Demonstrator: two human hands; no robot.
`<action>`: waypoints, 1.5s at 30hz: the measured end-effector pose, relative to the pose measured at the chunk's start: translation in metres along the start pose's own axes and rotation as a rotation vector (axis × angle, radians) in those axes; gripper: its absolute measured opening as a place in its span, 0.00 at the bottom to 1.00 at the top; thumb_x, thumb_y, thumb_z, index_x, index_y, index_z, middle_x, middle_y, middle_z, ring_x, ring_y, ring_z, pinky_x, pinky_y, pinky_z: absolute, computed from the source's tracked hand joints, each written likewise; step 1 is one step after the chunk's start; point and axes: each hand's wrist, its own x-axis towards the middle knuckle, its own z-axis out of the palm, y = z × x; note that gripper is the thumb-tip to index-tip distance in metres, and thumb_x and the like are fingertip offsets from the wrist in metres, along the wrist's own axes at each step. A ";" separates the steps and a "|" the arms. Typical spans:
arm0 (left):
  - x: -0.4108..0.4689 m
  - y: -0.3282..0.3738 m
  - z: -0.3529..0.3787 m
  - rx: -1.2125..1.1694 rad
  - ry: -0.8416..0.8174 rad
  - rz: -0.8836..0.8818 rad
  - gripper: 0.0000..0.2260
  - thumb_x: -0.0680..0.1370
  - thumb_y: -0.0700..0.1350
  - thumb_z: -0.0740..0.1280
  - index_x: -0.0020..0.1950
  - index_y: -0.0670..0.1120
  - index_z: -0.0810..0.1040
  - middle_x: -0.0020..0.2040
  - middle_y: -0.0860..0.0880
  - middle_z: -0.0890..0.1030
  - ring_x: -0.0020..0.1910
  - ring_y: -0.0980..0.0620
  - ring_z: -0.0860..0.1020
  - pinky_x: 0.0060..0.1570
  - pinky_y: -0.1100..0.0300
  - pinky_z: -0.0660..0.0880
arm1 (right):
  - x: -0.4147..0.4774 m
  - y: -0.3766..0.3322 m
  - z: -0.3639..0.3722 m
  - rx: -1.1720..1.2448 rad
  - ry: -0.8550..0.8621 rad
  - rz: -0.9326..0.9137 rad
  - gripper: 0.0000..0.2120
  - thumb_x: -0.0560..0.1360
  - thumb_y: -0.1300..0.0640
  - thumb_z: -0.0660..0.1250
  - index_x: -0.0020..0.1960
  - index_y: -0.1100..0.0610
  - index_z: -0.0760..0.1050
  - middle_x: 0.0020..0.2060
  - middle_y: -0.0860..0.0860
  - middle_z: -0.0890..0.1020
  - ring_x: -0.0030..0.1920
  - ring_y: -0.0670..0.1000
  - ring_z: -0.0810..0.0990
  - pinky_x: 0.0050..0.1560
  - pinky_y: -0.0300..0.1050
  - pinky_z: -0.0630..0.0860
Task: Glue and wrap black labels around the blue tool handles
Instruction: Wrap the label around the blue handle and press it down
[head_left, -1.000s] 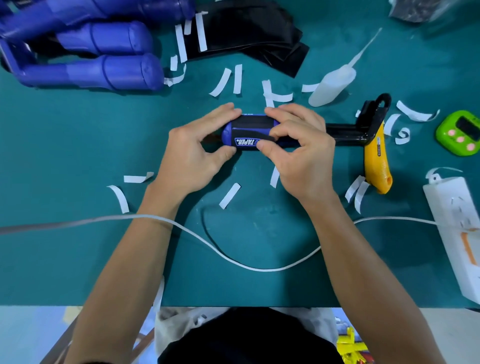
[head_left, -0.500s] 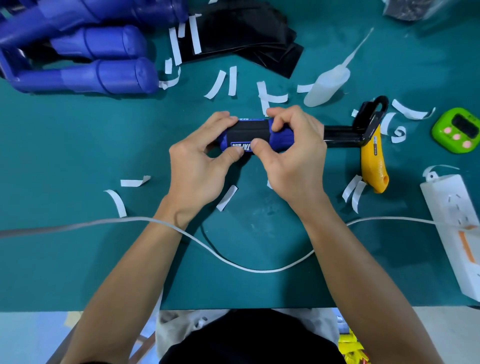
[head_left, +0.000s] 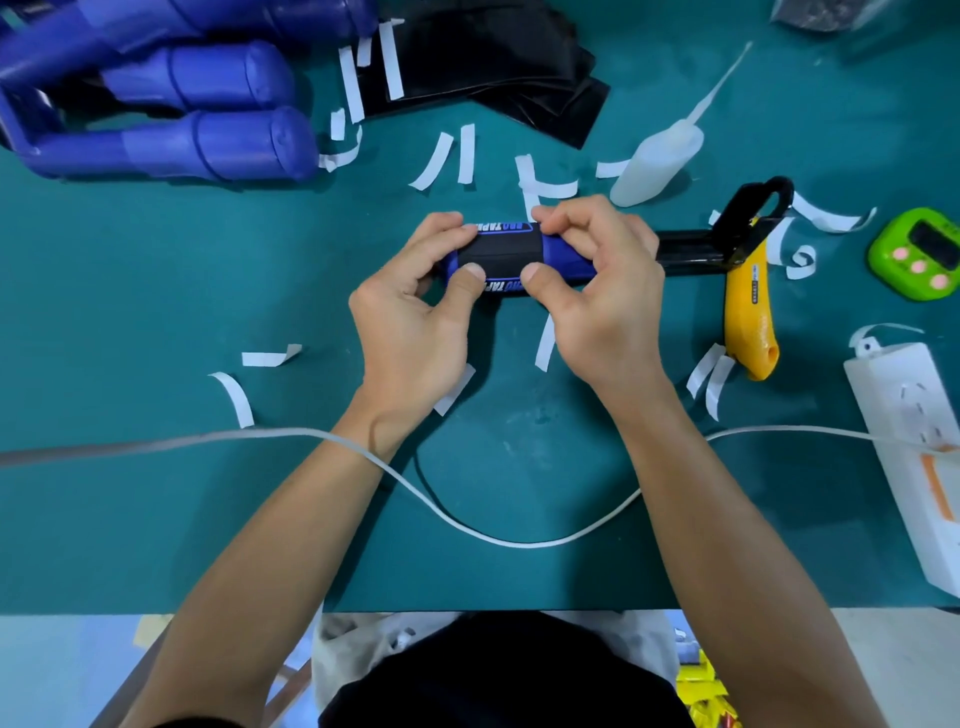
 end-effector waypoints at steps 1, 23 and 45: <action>-0.001 0.000 0.002 0.035 0.028 0.017 0.13 0.76 0.37 0.72 0.58 0.48 0.86 0.62 0.50 0.84 0.62 0.52 0.83 0.64 0.44 0.79 | 0.000 -0.001 0.000 0.005 0.007 0.008 0.12 0.72 0.61 0.73 0.55 0.57 0.78 0.52 0.36 0.84 0.59 0.35 0.68 0.68 0.53 0.68; 0.006 -0.006 -0.007 0.116 -0.034 0.153 0.11 0.81 0.40 0.69 0.62 0.46 0.85 0.62 0.48 0.85 0.65 0.55 0.81 0.68 0.60 0.73 | 0.004 0.010 0.007 -0.073 0.067 -0.084 0.07 0.80 0.55 0.67 0.57 0.53 0.79 0.44 0.45 0.85 0.55 0.31 0.66 0.61 0.36 0.64; 0.013 0.003 -0.002 -0.179 -0.195 -0.024 0.20 0.75 0.29 0.69 0.60 0.50 0.85 0.60 0.49 0.81 0.60 0.55 0.79 0.59 0.61 0.75 | 0.001 0.002 0.010 -0.182 0.052 -0.132 0.10 0.81 0.51 0.70 0.58 0.56 0.80 0.47 0.46 0.82 0.51 0.47 0.74 0.65 0.44 0.63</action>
